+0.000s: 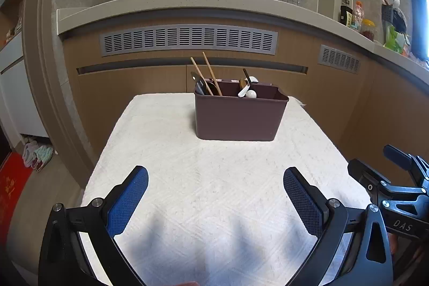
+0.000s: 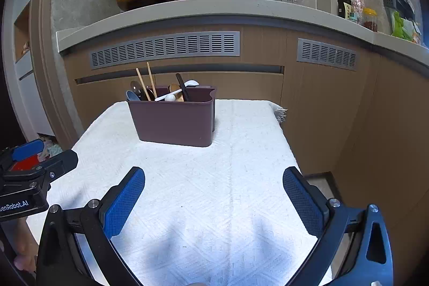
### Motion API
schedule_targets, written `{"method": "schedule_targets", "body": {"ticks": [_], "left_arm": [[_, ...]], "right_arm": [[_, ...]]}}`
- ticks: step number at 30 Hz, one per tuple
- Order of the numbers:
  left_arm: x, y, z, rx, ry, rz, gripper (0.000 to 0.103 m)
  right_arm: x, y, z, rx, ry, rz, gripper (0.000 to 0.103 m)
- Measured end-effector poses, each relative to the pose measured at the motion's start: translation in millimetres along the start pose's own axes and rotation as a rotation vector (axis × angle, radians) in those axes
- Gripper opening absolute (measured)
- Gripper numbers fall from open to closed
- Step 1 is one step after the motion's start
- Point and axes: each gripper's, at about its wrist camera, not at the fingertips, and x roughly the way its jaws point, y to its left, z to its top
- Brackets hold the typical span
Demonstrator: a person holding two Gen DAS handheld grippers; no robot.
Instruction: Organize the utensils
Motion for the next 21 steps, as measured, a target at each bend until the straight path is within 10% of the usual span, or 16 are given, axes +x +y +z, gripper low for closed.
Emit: {"method": "schedule_targets", "body": {"ticks": [21], "left_arm": [[-0.4,0.8,-0.6,0.005,0.003,-0.007,0.101]], "right_arm": [[-3.6,2.2,0.4,-0.007,-0.005,-0.007,0.103]]}}
